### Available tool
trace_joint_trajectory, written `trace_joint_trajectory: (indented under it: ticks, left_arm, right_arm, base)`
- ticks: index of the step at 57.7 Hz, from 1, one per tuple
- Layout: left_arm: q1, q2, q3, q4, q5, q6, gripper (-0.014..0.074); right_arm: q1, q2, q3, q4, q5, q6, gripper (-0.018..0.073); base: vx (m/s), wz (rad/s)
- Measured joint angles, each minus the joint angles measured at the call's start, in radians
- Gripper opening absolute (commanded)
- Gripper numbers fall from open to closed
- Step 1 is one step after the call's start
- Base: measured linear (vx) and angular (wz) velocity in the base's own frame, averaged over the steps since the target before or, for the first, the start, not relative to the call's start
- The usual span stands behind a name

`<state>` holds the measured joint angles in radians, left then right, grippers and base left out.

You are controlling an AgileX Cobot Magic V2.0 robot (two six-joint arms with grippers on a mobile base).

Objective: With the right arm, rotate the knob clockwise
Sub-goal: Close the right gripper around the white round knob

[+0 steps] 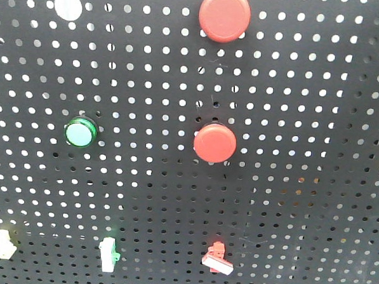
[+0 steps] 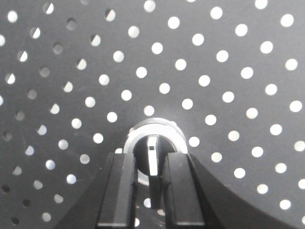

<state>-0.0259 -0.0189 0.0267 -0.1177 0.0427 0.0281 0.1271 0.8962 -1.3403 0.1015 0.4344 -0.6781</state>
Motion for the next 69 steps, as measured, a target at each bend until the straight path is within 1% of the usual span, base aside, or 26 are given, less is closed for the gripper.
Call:
trace_joint_trajectory:
  ticks: [9,10,13,20,25,29,31,34,36,42,47,52,57,60,64,69]
  left_arm:
    - [0.0,0.0,0.0,0.0,0.0,0.0,-0.0006]
    - [0.0,0.0,0.0,0.0,0.0,0.0,-0.0006]
    - [0.0,0.0,0.0,0.0,0.0,0.0,-0.0006]
    - [0.0,0.0,0.0,0.0,0.0,0.0,-0.0006]
    - [0.0,0.0,0.0,0.0,0.0,0.0,-0.0006]
    - [0.0,0.0,0.0,0.0,0.0,0.0,-0.0006]
    - [0.0,0.0,0.0,0.0,0.0,0.0,-0.0006]
    - [0.0,0.0,0.0,0.0,0.0,0.0,-0.0006]
    - [0.0,0.0,0.0,0.0,0.0,0.0,-0.0006]
    - [0.0,0.0,0.0,0.0,0.0,0.0,-0.0006]
    - [0.0,0.0,0.0,0.0,0.0,0.0,-0.0006]
    - [0.0,0.0,0.0,0.0,0.0,0.0,-0.0006]
    - [0.0,0.0,0.0,0.0,0.0,0.0,-0.0006]
    - [0.0,0.0,0.0,0.0,0.0,0.0,-0.0006]
    - [0.0,0.0,0.0,0.0,0.0,0.0,-0.0006]
    - [0.0,0.0,0.0,0.0,0.0,0.0,-0.0006]
  right_arm:
    - [0.0,0.004,0.0,0.0,-0.01,0.017,0.0084]
    - [0.0,0.004,0.0,0.0,-0.01,0.017,0.0046]
    - [0.0,0.004,0.0,-0.001,-0.009,0.017,-0.0017]
    - [0.0,0.004,0.0,-0.001,-0.009,0.036,-0.0011]
    - [0.0,0.004,0.0,-0.001,-0.009,0.114,-0.001]
    - [0.0,0.004,0.0,0.004,-0.008,0.222,-0.0009]
    - [0.0,0.004,0.0,0.012,-0.008,0.319,-0.0009]
    - [0.0,0.004,0.0,0.025,-0.008,0.43,-0.0009]
    - [0.0,0.004,0.0,0.034,-0.008,0.549,-0.0009]
    - [0.0,0.004,0.0,0.052,-0.01,0.81,-0.0009]
    - [0.0,0.004,0.0,0.056,-0.011,1.065,-0.0009]
    - [0.0,0.004,0.0,0.061,-0.017,1.253,-0.0009]
    - [0.0,0.004,0.0,0.064,-0.021,1.398,-0.0009]
    - [0.0,0.004,0.0,0.064,-0.023,1.452,-0.0009]
    - [0.0,0.004,0.0,0.064,-0.025,1.496,-0.0009]
    - [0.0,0.004,0.0,0.059,-0.025,1.51,-0.0008]
  base:
    - [0.0,0.0]
    - [0.0,0.0]
    - [0.0,0.0]
    - [0.0,0.0]
    - [0.0,0.0]
    - [0.0,0.0]
    - [0.0,0.0]
    - [0.0,0.0]
    - [0.0,0.0]
    - [0.0,0.0]
    - [0.0,0.0]
    - [0.0,0.0]
    - [0.0,0.0]
    - [0.0,0.0]
    - [0.0,0.0]
    - [0.0,0.0]
